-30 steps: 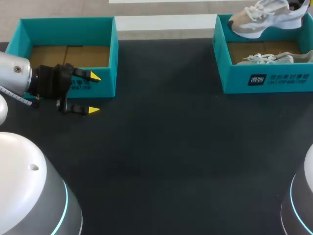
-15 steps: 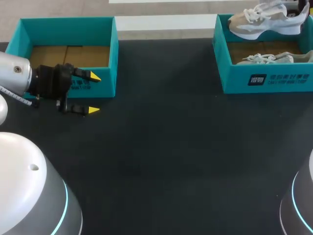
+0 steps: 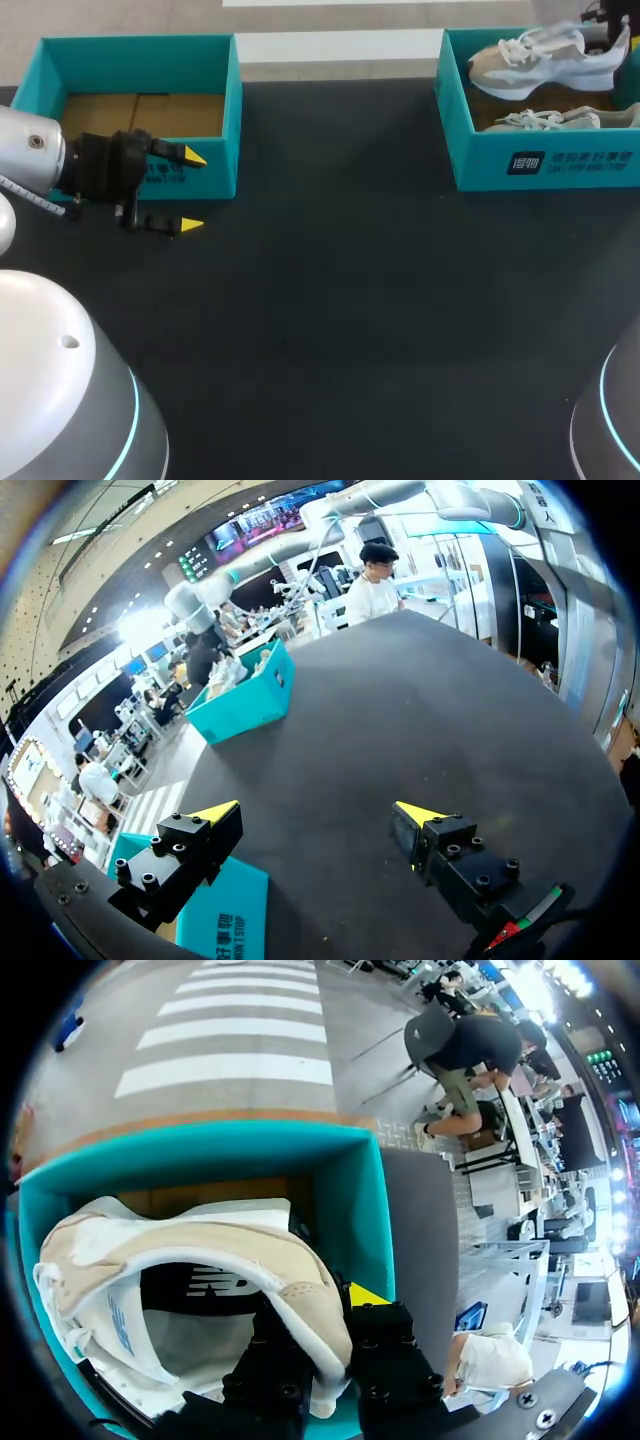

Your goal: Take the shoe out of the shoebox, open the shoe tongue, remove and reinsert the insole, then place the shoe into the shoebox

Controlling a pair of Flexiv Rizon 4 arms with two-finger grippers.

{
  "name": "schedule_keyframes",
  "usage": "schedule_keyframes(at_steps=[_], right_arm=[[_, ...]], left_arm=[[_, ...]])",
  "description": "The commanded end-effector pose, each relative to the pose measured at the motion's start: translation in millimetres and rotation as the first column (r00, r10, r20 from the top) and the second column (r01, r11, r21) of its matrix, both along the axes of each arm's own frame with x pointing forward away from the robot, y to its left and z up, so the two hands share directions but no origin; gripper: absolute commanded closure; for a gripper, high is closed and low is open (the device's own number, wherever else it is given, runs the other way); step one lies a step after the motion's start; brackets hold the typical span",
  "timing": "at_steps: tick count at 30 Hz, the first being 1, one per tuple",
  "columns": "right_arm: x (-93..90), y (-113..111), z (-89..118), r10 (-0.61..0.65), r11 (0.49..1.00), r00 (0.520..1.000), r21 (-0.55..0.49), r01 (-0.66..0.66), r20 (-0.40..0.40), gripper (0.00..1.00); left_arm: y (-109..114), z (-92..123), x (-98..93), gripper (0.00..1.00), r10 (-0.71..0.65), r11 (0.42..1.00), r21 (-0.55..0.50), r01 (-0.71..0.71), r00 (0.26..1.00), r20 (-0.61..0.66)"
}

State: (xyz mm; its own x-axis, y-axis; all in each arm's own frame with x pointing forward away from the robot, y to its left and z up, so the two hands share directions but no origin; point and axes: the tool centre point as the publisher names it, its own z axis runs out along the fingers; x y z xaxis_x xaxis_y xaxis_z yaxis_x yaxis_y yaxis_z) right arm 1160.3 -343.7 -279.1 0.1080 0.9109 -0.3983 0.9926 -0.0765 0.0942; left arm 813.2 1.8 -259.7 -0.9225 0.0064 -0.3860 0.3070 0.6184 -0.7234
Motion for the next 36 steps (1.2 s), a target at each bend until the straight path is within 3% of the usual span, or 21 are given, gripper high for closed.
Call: schedule_keyframes(at_steps=[1, 30, 31, 32, 33, 35, 36], right_arm=[[10.4, -5, -13, -0.005, 1.0, 1.0, 0.001, 0.005, -0.019, 1.0], [3.0, -4, -68, -0.018, 0.998, 0.993, 0.059, 0.025, -0.116, 1.0], [2.1, -4, -69, -0.019, 0.998, 0.993, 0.06, 0.026, -0.117, 0.95], [1.3, -4, -70, -0.021, 0.998, 0.993, 0.06, 0.028, -0.118, 0.73], [0.4, -5, -71, -0.023, 0.998, 0.992, 0.058, 0.031, -0.12, 0.59], [-0.7, -5, -72, -0.026, 0.998, 0.992, 0.058, 0.033, -0.123, 0.44], [-0.9, -6, -72, -0.027, 0.998, 0.992, 0.059, 0.035, -0.124, 0.3]], left_arm=[[0, 0, -0.1, 0.0, -0.001, 1.0, 0.004, 0.001, 1.0, -0.001], [0, 0, -0.1, 0.0, -0.001, 1.0, 0.004, 0.001, 1.0, -0.001], [0, 0, -0.1, 0.0, -0.001, 1.0, 0.004, 0.001, 1.0, -0.001], [0, 0, -0.1, 0.0, -0.001, 1.0, 0.004, 0.001, 1.0, -0.001], [0, 0, -0.1, 0.0, -0.001, 1.0, 0.004, 0.001, 1.0, -0.001], [0, 0, -0.1, 0.0, -0.001, 1.0, 0.004, 0.001, 1.0, -0.001], [0, 0, -0.1, 0.0, -0.001, 1.0, 0.004, 0.001, 1.0, -0.001]])
